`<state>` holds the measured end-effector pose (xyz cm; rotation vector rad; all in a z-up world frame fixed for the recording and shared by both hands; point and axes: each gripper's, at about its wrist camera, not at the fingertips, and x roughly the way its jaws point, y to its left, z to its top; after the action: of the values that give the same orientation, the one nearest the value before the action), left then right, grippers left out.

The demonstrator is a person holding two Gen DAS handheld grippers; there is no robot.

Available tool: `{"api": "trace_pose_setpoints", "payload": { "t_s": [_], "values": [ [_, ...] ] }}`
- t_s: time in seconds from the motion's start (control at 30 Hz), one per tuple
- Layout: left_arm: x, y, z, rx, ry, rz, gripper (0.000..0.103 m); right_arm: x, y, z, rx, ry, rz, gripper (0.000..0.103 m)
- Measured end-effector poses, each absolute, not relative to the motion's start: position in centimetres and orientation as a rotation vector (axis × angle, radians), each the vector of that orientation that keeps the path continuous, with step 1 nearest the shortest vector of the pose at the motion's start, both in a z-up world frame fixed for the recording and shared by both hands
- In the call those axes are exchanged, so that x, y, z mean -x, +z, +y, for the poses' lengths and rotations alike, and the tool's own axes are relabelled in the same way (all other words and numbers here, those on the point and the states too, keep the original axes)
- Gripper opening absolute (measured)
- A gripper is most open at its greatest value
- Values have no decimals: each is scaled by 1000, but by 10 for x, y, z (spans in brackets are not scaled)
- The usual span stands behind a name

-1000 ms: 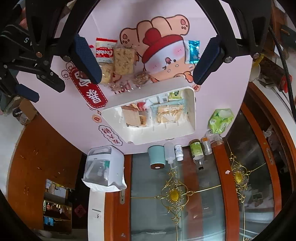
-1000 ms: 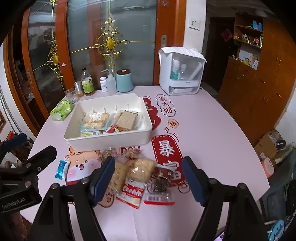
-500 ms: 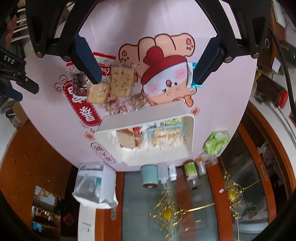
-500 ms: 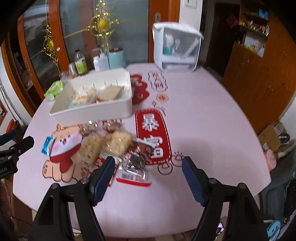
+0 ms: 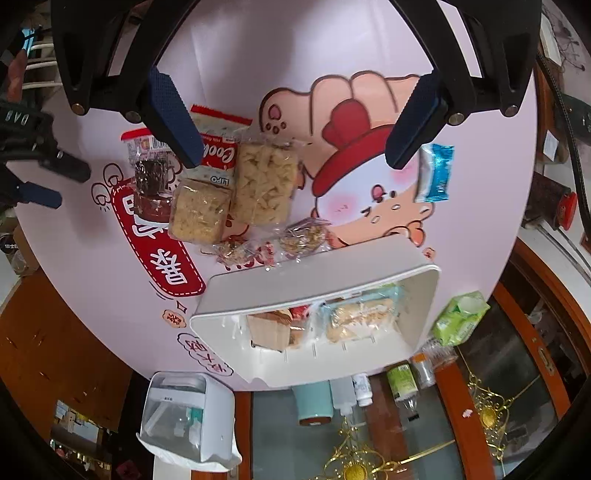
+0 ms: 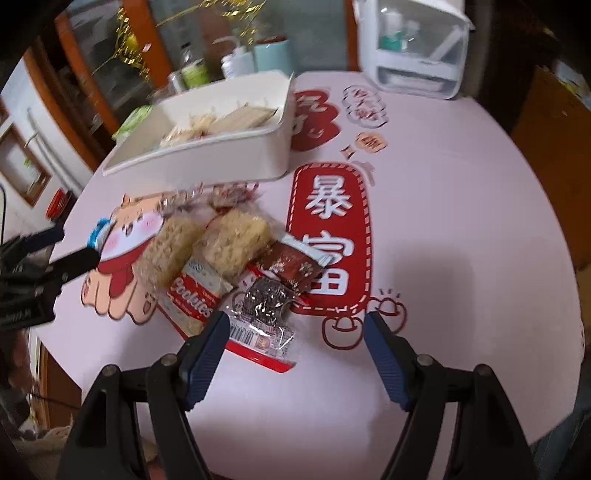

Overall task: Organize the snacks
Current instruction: 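Grasp clear bag of yellow puffs with left tool while right tool grasps dark foil pack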

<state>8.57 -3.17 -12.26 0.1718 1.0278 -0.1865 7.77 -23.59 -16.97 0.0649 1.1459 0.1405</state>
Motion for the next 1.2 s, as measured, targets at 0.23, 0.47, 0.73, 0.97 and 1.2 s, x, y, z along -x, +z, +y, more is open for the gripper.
{"api": "trace_pose_setpoints", "payload": {
  "t_s": [0.23, 0.47, 0.73, 0.97, 1.2],
  "values": [
    [-106, -154, -40, -167, -176, 1085, 99, -89, -197, -237, -123, 186, 1201, 75],
    [-117, -171, -33, -151, -164, 1150, 99, -96, -212, -238, -167, 192, 1238, 75],
    [-134, -186, -34, -149, -210, 1206, 98, -106, -228, -238, -269, 134, 1281, 75],
    [-154, -202, -29, -129, -274, 1262, 98, -118, -235, -225, -276, 33, 1291, 75],
    [-172, -217, -27, -99, -356, 1320, 98, -123, -240, -197, -117, -73, 1290, 74]
  ]
}}
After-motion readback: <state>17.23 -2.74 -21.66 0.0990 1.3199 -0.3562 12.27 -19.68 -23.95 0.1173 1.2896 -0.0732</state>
